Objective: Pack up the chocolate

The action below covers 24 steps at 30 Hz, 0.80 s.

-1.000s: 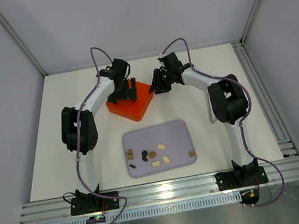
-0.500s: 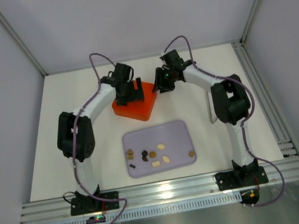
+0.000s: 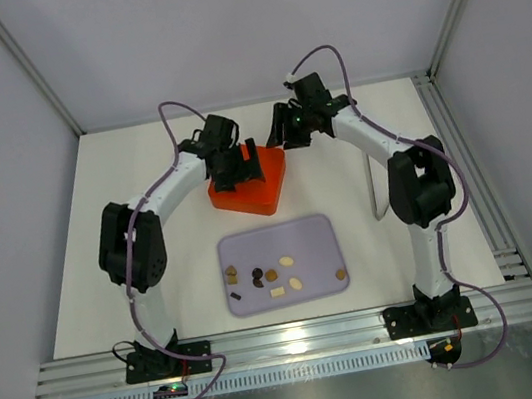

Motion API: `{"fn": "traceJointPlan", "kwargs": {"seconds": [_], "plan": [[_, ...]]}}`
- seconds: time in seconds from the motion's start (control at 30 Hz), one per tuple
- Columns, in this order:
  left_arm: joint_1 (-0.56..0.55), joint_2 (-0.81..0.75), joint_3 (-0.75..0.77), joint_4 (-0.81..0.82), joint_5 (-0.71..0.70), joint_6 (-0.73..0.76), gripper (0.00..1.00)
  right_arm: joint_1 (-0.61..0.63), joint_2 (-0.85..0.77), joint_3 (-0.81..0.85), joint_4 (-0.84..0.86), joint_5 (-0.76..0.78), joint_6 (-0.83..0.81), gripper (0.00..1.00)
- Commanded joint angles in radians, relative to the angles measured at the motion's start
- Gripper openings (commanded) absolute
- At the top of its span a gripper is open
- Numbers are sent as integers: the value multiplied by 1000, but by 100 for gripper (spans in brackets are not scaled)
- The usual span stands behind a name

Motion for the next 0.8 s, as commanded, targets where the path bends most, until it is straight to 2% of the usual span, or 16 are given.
{"fn": "traceJointPlan", "kwargs": {"seconds": [0.0,0.07,0.27,0.43,0.7,0.77], "plan": [[19,-83,26,-65,16,20,88,5,-153,-19,37,43,-28,58],[33,-130,37,-78,1,49,88,5,-222,-60,60,57,-32,63],[49,-262,45,-142,-44,134,88,2,-448,-247,133,117,-38,69],[58,-423,-30,-167,-76,180,89,4,-654,-448,201,198,-38,74],[59,-608,-134,-177,-59,183,90,4,-964,-663,173,305,-44,77],[58,-647,-154,-190,-57,185,89,4,-1031,-711,155,371,-38,78]]}}
